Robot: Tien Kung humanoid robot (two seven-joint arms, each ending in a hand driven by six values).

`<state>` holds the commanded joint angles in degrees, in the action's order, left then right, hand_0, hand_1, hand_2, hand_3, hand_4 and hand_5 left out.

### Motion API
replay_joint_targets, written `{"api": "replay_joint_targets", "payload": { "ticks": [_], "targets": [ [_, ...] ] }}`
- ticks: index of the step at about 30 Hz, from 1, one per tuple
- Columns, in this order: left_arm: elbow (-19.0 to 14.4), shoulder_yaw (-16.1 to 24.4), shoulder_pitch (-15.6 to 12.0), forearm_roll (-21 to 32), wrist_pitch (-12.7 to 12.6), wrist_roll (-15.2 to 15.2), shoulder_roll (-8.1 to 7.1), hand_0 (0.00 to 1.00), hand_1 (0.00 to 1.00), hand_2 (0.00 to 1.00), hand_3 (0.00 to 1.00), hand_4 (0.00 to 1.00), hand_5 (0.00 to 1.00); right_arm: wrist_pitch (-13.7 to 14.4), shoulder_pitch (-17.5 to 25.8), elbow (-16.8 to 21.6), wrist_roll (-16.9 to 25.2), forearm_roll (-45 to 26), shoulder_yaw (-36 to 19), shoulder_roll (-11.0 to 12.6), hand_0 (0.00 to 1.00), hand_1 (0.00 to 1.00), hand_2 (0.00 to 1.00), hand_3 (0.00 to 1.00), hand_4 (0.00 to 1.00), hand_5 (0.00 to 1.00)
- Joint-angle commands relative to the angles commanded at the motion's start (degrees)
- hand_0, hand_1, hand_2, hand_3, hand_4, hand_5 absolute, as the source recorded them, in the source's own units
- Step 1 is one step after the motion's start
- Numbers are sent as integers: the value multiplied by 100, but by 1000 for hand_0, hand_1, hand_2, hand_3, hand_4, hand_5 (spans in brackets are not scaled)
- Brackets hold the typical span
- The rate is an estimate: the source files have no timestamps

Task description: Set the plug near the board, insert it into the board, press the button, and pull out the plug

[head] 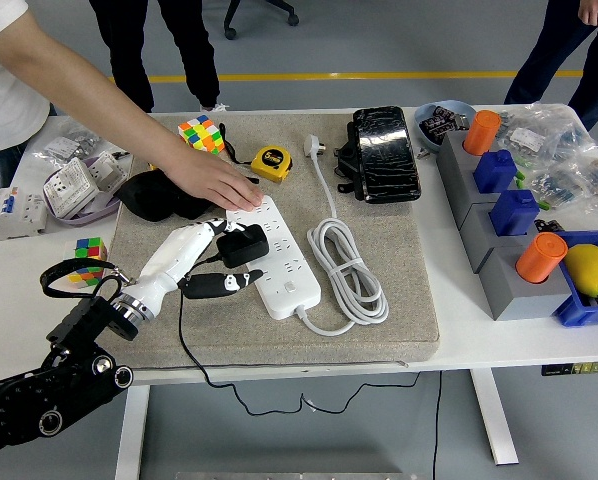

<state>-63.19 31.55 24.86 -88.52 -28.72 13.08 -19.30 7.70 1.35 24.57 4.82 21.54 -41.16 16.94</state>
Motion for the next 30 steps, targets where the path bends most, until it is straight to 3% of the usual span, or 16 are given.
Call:
{"api": "replay_joint_targets", "payload": {
  "ticks": [30],
  "targets": [
    [-59, 51, -12, -42, -2, -26, -6, 696, 728, 721, 660, 881, 548, 12, 2, 1, 26, -3, -8, -6, 568, 644, 620, 538, 917, 469]
  ]
}}
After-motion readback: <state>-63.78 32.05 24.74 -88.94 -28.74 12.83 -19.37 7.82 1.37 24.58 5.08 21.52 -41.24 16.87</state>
